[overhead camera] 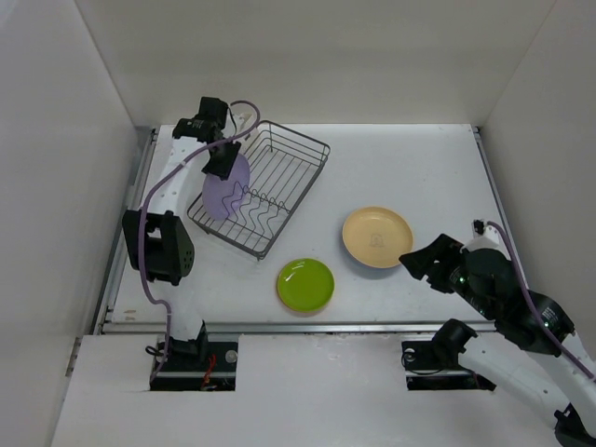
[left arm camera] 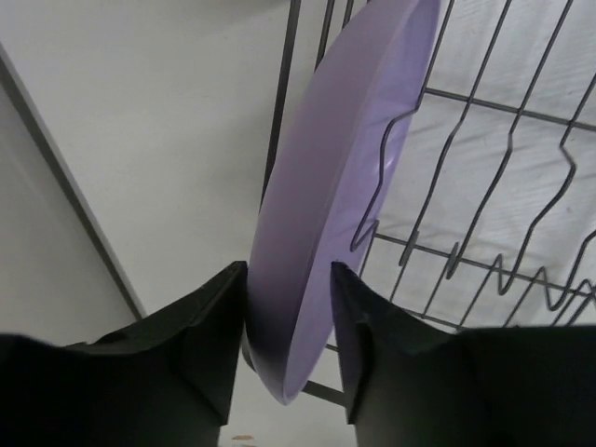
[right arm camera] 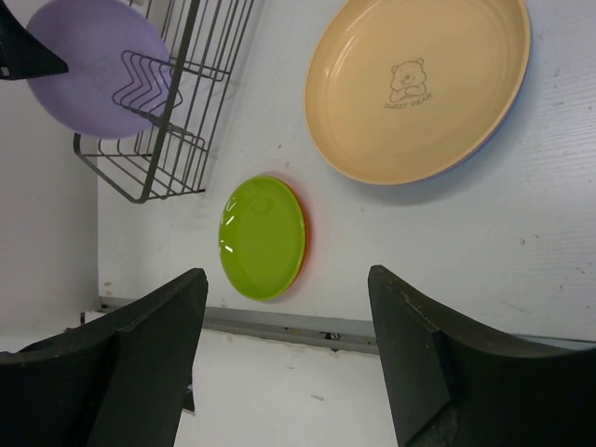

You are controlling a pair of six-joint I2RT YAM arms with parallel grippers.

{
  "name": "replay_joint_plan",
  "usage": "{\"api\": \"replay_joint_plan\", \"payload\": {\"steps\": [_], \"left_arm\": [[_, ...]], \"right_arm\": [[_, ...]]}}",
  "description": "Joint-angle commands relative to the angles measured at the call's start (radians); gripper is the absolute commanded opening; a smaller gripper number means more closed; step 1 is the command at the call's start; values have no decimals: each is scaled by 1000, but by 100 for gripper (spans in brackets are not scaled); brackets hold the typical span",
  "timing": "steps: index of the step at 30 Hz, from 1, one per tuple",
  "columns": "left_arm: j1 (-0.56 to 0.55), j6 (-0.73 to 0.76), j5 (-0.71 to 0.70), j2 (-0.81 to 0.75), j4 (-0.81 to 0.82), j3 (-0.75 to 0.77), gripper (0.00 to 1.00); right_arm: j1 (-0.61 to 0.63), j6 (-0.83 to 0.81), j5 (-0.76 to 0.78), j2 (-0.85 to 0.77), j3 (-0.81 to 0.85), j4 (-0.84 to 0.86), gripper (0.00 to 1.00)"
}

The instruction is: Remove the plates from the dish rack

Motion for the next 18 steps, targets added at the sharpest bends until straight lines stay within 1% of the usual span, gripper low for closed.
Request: {"api": "replay_joint_plan", "payload": {"steps": [1, 2, 3, 4, 5, 8, 11, 12, 15, 16, 18], "left_arm": [[2, -20, -20, -17, -3, 46, 34], [2, -29, -46, -3, -3, 55, 26], [2, -29, -59, -3, -14, 64, 10], [2, -41, -71, -3, -24, 64, 3], [2, -42, -91, -12, -24, 64, 0], [2, -63, -100, -64, -34, 64, 0], [2, -72, -100, -155, -34, 92, 0], [-11, -72, -89, -198, -44, 104, 0], [-46, -72, -89, -261, -54, 138, 0], [-57, -72, -70, -308, -63, 150, 0], [-57, -87, -40, -365, -43, 118, 0]], "right_arm": [[8, 9, 1, 7, 9, 2, 76], [8, 9, 1, 18, 9, 2, 76], [8, 9, 1, 18, 9, 2, 76], [8, 9, 1, 18, 9, 2, 76], [8, 9, 1, 18, 9, 2, 76], [8, 9, 1, 18, 9, 2, 76], [8, 9, 1, 30, 9, 2, 76], [8, -4, 1, 43, 9, 2, 76], [8, -28, -23, 79, 27, 27, 76], [8, -28, -23, 89, 36, 36, 76], [8, -44, -54, 112, 45, 70, 77]]}}
